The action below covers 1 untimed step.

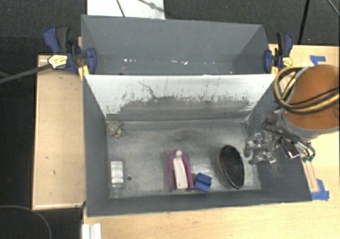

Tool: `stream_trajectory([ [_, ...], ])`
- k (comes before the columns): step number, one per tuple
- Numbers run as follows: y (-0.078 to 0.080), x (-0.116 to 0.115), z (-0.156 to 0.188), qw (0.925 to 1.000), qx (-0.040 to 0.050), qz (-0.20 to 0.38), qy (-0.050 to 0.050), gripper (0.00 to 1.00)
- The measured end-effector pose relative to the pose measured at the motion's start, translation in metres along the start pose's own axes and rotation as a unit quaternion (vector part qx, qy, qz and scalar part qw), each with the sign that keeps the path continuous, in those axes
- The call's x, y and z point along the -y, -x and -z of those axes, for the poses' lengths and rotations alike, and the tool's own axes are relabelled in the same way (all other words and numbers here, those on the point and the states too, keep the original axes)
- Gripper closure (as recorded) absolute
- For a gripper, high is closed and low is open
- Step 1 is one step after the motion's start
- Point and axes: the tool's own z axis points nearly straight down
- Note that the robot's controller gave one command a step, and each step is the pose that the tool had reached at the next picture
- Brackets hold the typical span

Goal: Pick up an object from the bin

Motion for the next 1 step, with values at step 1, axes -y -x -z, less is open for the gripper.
stream_trajectory([
  [1,0.0018,0.0012,0.0043,1.0,0.0036,0.0,-0.002,0.0],
])
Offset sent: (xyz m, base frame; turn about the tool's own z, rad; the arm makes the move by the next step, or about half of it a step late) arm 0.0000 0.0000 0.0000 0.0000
